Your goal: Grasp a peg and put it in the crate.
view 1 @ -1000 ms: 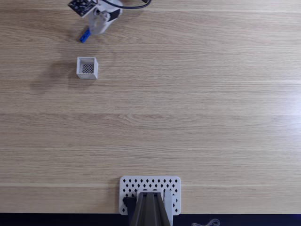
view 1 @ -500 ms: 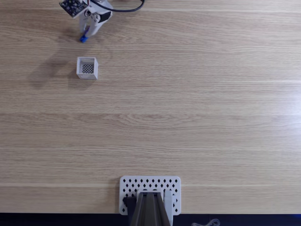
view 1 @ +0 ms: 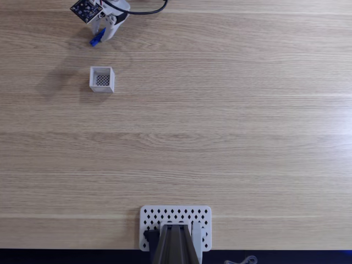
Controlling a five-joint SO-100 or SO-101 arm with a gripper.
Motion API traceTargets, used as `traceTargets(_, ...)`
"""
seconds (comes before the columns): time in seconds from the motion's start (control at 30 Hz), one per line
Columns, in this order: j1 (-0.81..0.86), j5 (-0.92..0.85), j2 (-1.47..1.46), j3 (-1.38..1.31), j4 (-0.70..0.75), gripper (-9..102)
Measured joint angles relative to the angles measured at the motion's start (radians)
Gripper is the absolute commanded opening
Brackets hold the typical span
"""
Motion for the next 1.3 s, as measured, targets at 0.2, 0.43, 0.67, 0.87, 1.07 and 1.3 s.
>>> traceTargets(0.2, 0.000, 0.000, -0.009, 0.000, -0.006, 8)
traceTargets(0.43, 0.000, 0.000, -0.020, -0.002, -0.018, 0)
traceTargets(0.67, -0.005, -0.005, -0.023, 0.000, -0.087, -1)
traceTargets(0.87, -0.069, 0.100, -0.023, 0.000, -0.368, -1)
traceTargets(1.07, -0.181, 0.268, -0.055, 0.000, -0.739, -1)
traceTargets(1.3, -0.302, 0.318, -0.133, 0.000, -0.962, -1)
